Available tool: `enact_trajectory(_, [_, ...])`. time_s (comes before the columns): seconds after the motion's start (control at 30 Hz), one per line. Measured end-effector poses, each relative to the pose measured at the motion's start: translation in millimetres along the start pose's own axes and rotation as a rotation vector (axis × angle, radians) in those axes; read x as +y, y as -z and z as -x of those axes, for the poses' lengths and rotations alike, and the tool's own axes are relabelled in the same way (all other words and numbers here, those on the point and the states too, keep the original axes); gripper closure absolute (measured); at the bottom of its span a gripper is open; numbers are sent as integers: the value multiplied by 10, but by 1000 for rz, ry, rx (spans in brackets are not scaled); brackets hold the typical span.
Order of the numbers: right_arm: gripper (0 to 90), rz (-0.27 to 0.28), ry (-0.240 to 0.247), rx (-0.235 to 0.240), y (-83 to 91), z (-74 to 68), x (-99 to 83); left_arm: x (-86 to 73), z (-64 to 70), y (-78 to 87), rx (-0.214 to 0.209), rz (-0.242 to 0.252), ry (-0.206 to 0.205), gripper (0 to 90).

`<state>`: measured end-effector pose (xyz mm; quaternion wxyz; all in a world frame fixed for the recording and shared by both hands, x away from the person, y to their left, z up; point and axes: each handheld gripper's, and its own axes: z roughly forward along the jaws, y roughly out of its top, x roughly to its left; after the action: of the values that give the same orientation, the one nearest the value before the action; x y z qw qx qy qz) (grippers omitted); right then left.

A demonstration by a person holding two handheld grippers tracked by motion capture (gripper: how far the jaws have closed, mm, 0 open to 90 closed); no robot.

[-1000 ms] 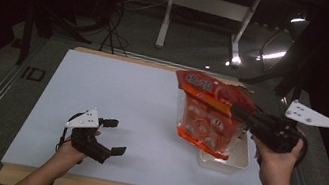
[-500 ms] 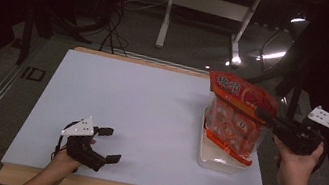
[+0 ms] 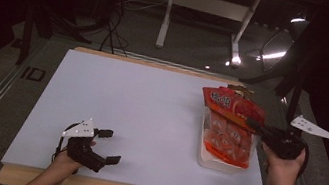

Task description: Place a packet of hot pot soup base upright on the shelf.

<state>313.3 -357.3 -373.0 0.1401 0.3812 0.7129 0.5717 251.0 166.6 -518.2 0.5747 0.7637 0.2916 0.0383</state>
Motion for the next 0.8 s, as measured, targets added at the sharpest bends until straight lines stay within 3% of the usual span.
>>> enact_trajectory(0.17, [900,17,-59,2,0,111,-250,-13,-3,-13,-3,-2,4,11])
enact_trajectory(0.3, [900,35,-76,3,66,159,-414,-28,7,-25,-4,-3,-1,11])
enact_trajectory(0.43, [898,40,-75,4,107,153,-472,-42,2,-39,-7,-7,3,11])
enact_trajectory(0.53, [876,25,-41,-26,97,86,-419,-45,5,-42,-11,-6,3,11])
enact_trajectory(0.67, [663,43,-17,-42,98,-8,-324,-61,-7,-42,-11,-8,5,11])
enact_trajectory(0.8, [470,71,51,-66,163,-224,-122,-68,-11,-42,-12,-7,7,11])
